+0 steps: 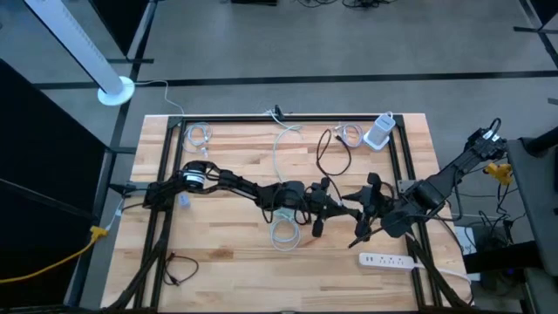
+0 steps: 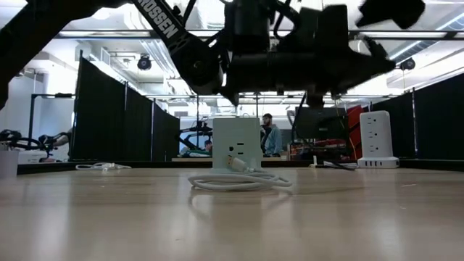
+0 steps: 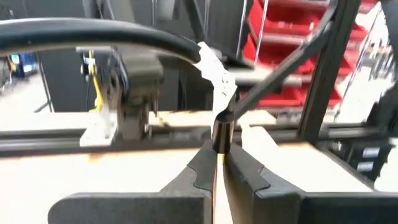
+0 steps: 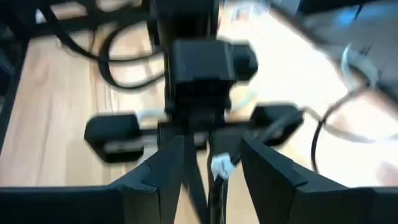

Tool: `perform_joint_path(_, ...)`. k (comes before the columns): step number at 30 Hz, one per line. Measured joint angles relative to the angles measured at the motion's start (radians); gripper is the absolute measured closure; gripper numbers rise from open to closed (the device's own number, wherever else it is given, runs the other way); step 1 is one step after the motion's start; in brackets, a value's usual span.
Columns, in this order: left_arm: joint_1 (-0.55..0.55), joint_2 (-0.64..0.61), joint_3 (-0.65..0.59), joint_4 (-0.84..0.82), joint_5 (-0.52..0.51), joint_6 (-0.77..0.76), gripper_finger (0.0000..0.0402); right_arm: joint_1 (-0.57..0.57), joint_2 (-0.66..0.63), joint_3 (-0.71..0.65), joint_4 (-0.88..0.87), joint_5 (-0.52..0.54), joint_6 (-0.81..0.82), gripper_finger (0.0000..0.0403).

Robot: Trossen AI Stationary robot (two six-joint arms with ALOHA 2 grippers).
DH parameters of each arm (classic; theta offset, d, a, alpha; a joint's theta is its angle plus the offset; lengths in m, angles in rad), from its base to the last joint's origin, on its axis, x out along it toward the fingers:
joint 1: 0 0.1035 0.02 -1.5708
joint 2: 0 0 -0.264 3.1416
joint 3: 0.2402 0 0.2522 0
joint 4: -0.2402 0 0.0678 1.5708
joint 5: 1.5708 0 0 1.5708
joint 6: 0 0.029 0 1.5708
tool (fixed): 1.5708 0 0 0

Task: Insert USB
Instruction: Insert the right black charger cable into the pink outlet extension

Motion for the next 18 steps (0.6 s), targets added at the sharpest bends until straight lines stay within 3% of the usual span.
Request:
perform_joint_path(7,-0.003,0.000,0.000,-0.130,-0.005,0.014,0.0397,-0.082,0.000,0.008,-0.125,-0.228,0.129,0.0240)
perform_joint_path(18,-0.034,0.012,0.000,-0.213,-0.049,0.014,0.0397,-0.241,0.031,0.008,-0.126,-0.505,0.015,0.0238)
